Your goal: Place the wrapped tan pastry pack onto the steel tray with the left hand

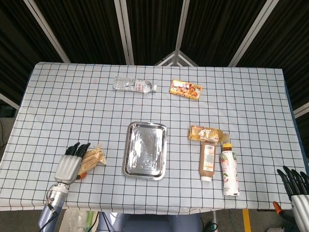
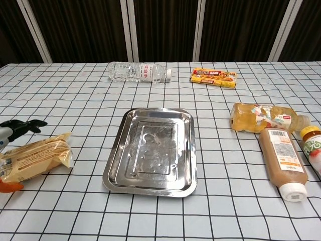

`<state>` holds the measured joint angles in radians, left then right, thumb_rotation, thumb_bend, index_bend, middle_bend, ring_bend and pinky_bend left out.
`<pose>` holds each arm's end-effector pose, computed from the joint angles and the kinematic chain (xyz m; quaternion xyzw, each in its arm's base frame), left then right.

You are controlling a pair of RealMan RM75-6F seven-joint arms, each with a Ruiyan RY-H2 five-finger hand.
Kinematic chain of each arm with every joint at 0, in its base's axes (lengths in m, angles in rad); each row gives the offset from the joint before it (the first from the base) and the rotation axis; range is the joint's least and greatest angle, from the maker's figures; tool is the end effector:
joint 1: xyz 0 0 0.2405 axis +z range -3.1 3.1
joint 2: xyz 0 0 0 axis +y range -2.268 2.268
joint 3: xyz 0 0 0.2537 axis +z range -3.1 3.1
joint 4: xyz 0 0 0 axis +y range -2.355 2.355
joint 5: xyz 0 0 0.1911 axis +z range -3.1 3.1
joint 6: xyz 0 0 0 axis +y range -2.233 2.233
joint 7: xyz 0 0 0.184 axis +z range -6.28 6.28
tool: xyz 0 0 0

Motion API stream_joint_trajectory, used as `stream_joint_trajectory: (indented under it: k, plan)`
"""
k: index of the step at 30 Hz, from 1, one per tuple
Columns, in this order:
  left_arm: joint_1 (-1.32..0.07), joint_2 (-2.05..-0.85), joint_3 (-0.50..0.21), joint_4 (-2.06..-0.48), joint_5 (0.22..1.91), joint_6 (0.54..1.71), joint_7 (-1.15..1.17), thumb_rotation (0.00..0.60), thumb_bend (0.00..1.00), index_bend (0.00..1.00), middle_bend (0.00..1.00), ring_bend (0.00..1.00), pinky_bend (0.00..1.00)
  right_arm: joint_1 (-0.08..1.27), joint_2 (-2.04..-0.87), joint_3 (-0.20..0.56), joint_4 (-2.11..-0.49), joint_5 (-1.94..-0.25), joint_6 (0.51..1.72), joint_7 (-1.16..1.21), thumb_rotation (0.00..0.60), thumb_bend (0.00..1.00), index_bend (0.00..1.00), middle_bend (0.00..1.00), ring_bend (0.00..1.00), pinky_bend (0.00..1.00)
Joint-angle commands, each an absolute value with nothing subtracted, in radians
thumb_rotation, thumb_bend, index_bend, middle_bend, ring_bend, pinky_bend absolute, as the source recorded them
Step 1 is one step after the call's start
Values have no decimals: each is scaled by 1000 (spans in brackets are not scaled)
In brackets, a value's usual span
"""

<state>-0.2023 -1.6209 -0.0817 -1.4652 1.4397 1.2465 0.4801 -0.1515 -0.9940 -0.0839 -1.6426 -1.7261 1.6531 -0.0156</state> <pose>-0.2462 0.2469 -0.0054 -0.6905 -0.3742 -0.3230 0.5281 -0.3027 -0.1217 0.1989 0.6263 -0.3792 0.3403 0.5900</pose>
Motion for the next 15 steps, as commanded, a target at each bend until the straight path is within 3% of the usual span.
stream_joint_trajectory:
  k: [1, 6, 15]
  plan:
    - [-208, -1629, -87, -1462, 1443, 1266, 456, 600, 229, 294, 516, 430, 386, -152, -994, -84, -1643, -1724, 1653, -16, 600, 323, 0, 0, 0, 0]
    - [-211, -1622, -86, -1460, 1445, 1288, 445, 600, 281, 364, 611, 518, 460, -153, -993, -88, -1644, -1723, 1651, -16, 600, 323, 0, 0, 0, 0]
    - [-229, -1597, -86, -1534, 1509, 1347, 413, 600, 294, 375, 620, 532, 481, -160, -995, -95, -1648, -1731, 1660, -25, 600, 323, 0, 0, 0, 0]
